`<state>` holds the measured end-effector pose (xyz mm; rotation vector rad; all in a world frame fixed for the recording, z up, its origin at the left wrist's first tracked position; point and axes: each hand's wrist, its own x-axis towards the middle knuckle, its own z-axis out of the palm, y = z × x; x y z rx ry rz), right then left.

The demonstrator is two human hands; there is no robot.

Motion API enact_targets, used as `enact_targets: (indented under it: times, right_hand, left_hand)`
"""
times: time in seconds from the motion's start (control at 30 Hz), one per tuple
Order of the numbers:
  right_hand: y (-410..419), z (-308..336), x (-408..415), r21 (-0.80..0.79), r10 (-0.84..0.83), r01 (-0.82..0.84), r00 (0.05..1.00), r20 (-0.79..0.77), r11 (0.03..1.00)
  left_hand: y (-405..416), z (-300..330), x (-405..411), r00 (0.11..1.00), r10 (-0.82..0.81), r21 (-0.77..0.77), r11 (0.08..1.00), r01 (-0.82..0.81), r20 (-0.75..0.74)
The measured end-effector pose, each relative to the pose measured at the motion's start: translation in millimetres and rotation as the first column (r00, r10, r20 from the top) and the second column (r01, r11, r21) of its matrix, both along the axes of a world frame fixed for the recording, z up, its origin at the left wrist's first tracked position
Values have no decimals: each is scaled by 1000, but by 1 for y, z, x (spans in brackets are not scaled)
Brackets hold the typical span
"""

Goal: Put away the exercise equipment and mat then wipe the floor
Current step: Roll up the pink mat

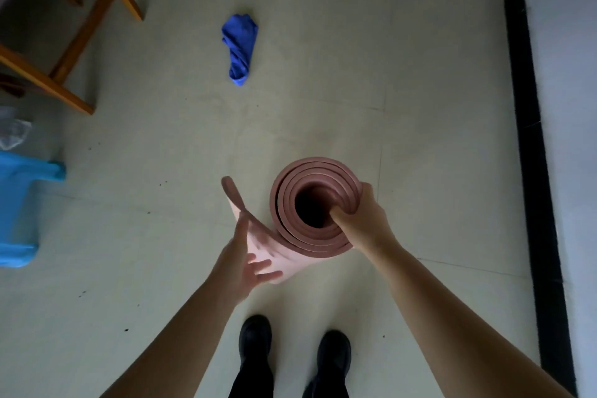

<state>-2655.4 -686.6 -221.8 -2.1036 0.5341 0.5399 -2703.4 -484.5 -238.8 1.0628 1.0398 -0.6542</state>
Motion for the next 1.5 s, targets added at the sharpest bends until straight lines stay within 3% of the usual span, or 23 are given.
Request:
enact_targets:
  times: [0.07,0.17,0.27,0.37,0.43,0.5,0.6,0.63,0.7,0.8,0.9,0.97,1.03,1.13,1.27,1.5]
  right_hand:
    - [1,-1,-5,-7,24,-25,1000,-2,1000]
    - [1,0,-7,-17,35,-35,999,-16,999]
    - [-3,6,-1,-21,69,-70,997,-20,997]
    - [-8,13,1,-11,173,-173,985,5,985]
    - [-13,16,-1,-21,241,-241,971,5,970]
    - [-21,18,-2,-20,280,-280,960,-14,960]
    - [-31,17,-4,-24,317,-319,945,-79,947]
    - [-31,16,-5,-21,331,-334,939,-97,942]
    - [-25,15,-9,-1,339,-342,934,-112,940]
    - [-15,11,-16,59,267,-261,955,-127,963]
    - [-11,12,-18,97,144,-131,980,-139,987]
    - [-8,11,-20,113,75,-59,987,-143,992]
    - [-6,9,-25,114,18,-2,991,-134,993]
    - [-9,7,-35,113,-8,21,993,-120,993]
    - [-22,16,-58,94,-45,57,991,-128,994]
    - [-34,90,-131,163,-280,311,942,-185,936]
  left_hand:
    - [-7,7,6,1000,-23,-164,986,27,21]
    - [-18,11,19,995,-89,53,995,87,35]
    - [-20,17,25,989,-135,317,942,112,52]
    - [-21,38,17,943,-277,395,900,187,183]
    - [-25,51,13,843,-463,443,839,317,274]
    - [-26,61,13,768,-543,370,828,421,341]
    - [-24,61,21,770,-560,102,824,558,306]
    - [-24,54,22,760,-574,93,812,576,306]
    - [-31,36,23,722,-617,246,787,566,313]
    - [-39,19,22,798,-582,467,755,459,155]
    - [-38,18,19,891,-445,572,755,321,87]
    - [-43,20,9,930,-323,549,817,179,177]
    - [-57,22,-6,930,-238,401,909,111,282]
    - [-75,18,-16,937,-213,359,928,104,278]
    - [-81,25,-23,891,-384,509,832,222,240]
    - [-84,92,-56,749,-611,486,751,446,257]
